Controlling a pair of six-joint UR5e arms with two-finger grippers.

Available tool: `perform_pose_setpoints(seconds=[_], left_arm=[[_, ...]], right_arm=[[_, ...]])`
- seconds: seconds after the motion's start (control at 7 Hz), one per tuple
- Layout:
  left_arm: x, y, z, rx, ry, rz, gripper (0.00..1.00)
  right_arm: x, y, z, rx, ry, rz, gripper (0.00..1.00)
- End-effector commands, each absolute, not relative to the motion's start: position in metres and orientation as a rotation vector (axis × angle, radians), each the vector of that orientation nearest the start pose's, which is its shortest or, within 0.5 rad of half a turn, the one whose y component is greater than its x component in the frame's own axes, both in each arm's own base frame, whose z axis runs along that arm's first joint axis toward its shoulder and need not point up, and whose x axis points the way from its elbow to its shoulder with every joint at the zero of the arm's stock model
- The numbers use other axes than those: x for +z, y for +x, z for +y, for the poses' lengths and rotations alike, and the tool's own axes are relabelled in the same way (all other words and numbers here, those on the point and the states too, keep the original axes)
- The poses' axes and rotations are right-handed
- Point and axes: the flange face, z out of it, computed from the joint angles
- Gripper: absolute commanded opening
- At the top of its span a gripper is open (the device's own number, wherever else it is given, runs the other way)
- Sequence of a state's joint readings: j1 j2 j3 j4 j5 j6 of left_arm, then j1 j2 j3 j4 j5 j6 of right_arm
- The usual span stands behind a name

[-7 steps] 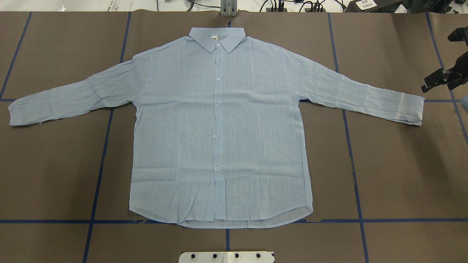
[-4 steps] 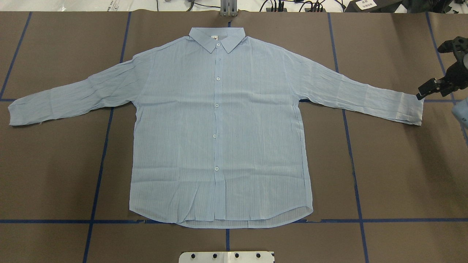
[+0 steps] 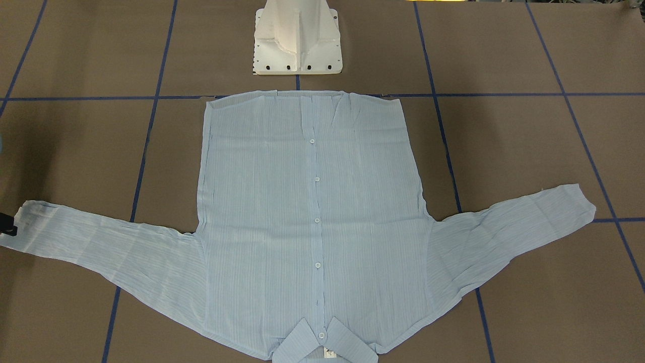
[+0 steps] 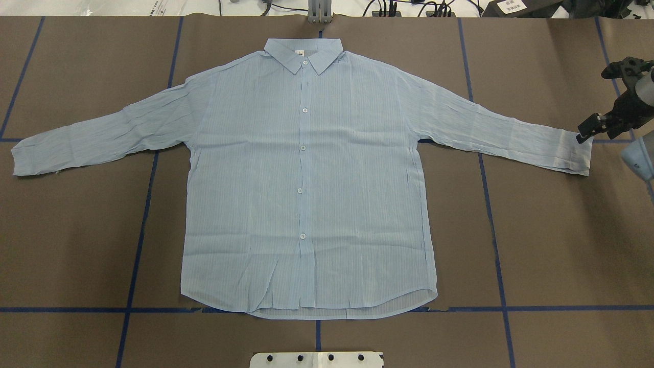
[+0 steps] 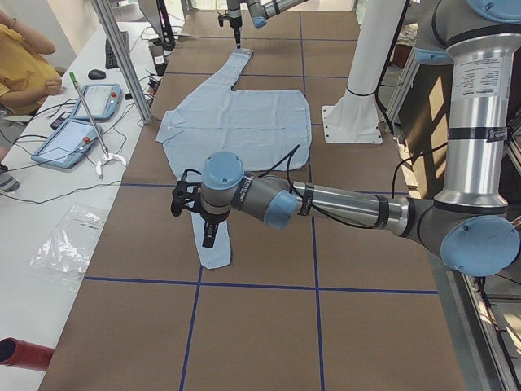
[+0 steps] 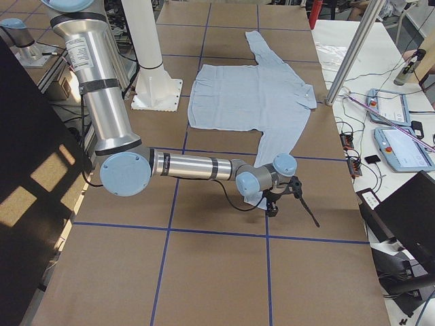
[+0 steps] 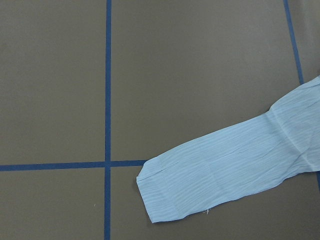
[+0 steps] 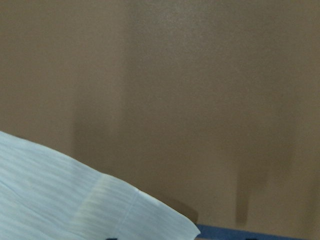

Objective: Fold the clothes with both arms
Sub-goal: 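Move the right gripper toward the sleeve cuff nearest it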

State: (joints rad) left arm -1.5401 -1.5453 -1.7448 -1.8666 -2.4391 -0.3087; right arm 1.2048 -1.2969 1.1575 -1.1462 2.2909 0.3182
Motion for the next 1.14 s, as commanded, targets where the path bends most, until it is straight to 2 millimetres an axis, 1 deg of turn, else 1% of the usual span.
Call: perform_pose_setpoints(seconds=[0.0, 0.14, 0.29, 0.43, 0.57, 1.0], left_arm=[[0.542, -0.042, -0.496, -0.060, 0.271, 0.915, 0.99], [0.541, -0.043, -0.495, -0.056, 0.281, 0.916, 0.99], [0.542, -0.043, -0.495, -0.057, 0.280, 0.916, 0.99], [0.542, -0.043, -0.495, -0.055, 0.282, 0.915, 0.99], [0.544, -0.043, -0.494, -0.058, 0.277, 0.915, 0.99], [0.545, -0.043, -0.494, -0.060, 0.274, 0.915, 0.99]], right_arm=[[0.670, -0.165, -0.607, -0.152, 0.012, -0.763, 0.83], [0.673, -0.165, -0.607, -0.150, 0.006, -0.762, 0.71], [0.675, -0.164, -0.606, -0.149, 0.002, -0.761, 0.50], [0.676, -0.164, -0.606, -0.148, -0.001, -0.760, 0.20], [0.675, -0.165, -0.607, -0.148, 0.000, -0.761, 0.00], [0.662, -0.167, -0.614, -0.159, 0.018, -0.777, 0.00]])
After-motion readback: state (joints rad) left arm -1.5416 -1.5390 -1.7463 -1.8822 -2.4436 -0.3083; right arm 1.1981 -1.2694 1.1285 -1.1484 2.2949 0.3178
